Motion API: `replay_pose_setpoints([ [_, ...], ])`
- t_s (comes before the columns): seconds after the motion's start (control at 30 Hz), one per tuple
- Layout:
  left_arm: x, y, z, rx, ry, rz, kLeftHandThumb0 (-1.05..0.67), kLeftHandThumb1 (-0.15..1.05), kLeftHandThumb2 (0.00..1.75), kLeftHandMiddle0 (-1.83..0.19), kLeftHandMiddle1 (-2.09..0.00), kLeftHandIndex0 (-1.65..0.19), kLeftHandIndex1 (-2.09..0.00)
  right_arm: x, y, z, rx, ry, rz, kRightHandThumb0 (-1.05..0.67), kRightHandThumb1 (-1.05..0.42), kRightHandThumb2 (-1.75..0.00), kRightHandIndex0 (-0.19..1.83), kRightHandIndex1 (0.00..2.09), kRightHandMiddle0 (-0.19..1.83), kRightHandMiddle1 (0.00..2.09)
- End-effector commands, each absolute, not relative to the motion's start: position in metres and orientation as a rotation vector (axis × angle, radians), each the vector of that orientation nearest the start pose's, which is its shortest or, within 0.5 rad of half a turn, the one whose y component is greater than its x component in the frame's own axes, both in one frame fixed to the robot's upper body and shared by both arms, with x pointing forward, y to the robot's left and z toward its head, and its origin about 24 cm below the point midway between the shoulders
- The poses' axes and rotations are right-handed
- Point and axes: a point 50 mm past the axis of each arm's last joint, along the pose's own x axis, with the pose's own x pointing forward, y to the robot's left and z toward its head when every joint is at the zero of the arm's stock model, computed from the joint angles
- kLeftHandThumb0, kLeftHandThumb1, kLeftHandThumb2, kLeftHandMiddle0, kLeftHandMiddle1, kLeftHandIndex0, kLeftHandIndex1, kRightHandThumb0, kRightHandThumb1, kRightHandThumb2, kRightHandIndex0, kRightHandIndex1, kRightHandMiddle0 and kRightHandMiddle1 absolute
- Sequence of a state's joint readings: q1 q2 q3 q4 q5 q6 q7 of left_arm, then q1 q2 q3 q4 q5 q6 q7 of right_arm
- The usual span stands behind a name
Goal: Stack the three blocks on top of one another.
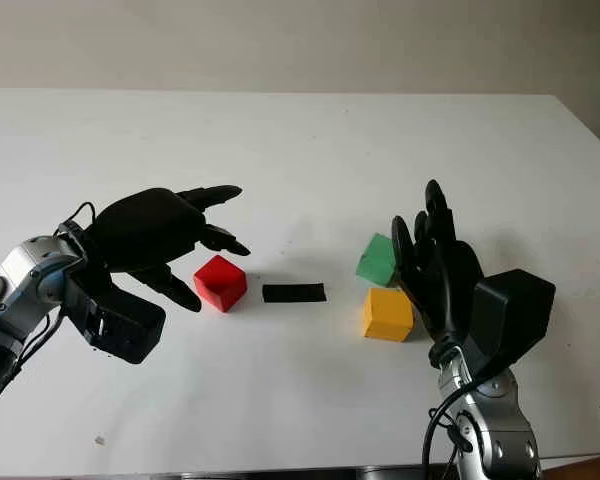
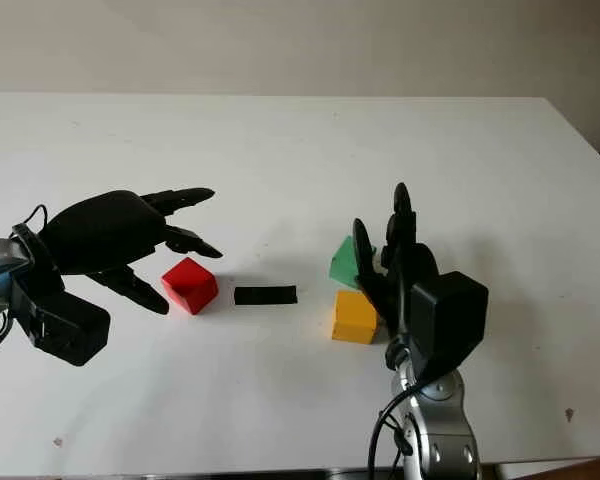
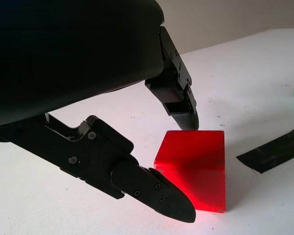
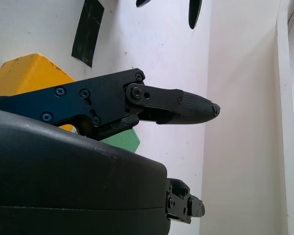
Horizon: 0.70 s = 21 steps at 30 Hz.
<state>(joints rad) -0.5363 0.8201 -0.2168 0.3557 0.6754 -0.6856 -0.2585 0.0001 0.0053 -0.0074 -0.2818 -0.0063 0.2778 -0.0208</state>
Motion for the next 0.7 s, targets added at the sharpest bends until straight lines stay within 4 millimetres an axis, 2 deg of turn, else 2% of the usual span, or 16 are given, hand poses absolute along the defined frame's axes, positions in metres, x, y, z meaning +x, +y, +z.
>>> replay_pose_setpoints([
  [0.0, 0.3133, 0.2123, 0.1493, 1.577, -0.476, -0.654, -0.49, 0.84, 0.06, -0.17, -0.06, -0.43, -1.04, 0.2505, -0.1529, 0.0854, -0.011, -0.026, -0.036, -0.58, -1.05, -0.48, -0.17, 0.05, -0.14, 0.12],
  [0.07, 0.3133, 0.2126, 0.1497, 1.574, -0.486, -0.653, -0.42, 0.86, 0.06, -0.2, -0.07, -0.45, -1.19, 0.2503, -0.153, 0.0855, -0.018, -0.024, -0.041, -0.58, -1.05, -0.48, -0.17, 0.06, -0.13, 0.12],
  [0.17, 0.3135, 0.2129, 0.1504, 1.583, -0.493, -0.652, -0.4, 0.87, 0.06, -0.21, -0.07, -0.46, -1.26, 0.2501, -0.1529, 0.0857, -0.017, -0.023, -0.042, -0.59, -1.05, -0.47, -0.16, 0.06, -0.13, 0.12],
  [0.67, 0.3155, 0.2146, 0.1559, 1.487, -0.507, -0.627, -0.41, 0.9, 0.06, -0.24, -0.06, -0.46, -1.2, 0.25, -0.154, 0.0847, -0.015, -0.021, -0.04, -0.63, -1.05, -0.43, -0.17, 0.06, -0.13, 0.1],
])
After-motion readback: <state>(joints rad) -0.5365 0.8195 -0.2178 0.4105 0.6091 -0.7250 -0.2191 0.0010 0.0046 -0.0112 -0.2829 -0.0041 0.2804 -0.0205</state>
